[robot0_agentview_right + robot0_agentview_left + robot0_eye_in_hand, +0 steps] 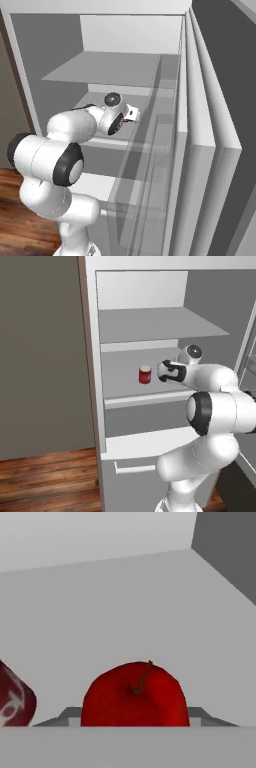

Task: Place the condiment bottle and ketchup from the counter to the top shelf of the fridge. If the existing items in the fridge are on the top shelf, move them to other shelves.

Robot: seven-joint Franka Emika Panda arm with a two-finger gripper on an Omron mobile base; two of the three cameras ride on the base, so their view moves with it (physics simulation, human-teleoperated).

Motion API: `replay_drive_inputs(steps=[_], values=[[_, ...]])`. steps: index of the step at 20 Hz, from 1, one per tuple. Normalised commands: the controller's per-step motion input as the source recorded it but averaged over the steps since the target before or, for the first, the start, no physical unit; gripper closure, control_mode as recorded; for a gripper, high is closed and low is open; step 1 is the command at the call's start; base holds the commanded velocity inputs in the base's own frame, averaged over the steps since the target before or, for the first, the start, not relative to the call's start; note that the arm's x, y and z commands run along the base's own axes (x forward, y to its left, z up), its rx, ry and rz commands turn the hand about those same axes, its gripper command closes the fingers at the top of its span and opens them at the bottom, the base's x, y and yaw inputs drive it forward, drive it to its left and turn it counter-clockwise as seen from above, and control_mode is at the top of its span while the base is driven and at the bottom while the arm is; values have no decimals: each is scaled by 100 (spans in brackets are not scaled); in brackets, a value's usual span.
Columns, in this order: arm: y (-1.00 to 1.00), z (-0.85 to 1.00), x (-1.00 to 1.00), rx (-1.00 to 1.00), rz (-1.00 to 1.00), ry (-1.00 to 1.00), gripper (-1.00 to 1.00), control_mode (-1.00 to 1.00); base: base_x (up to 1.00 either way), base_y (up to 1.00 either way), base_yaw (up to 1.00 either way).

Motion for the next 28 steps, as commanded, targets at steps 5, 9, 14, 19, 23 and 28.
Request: replay_drive_inputs(steps=[5, 9, 14, 19, 23, 28], values=[[0, -28, 68, 0, 0, 0, -100, -100, 0, 0, 0], [0, 8, 7, 0, 0, 6, -100, -100, 0, 0, 0], [0, 40, -1, 0, -1, 0, -100, -100, 0, 0, 0], [0, 72, -32, 0, -4, -3, -100, -100, 0, 0, 0], [0, 98, -88, 0, -6, -7, -100, -100, 0, 0, 0], [0, 59, -100, 0, -2, -6, -100, -100, 0, 0, 0]])
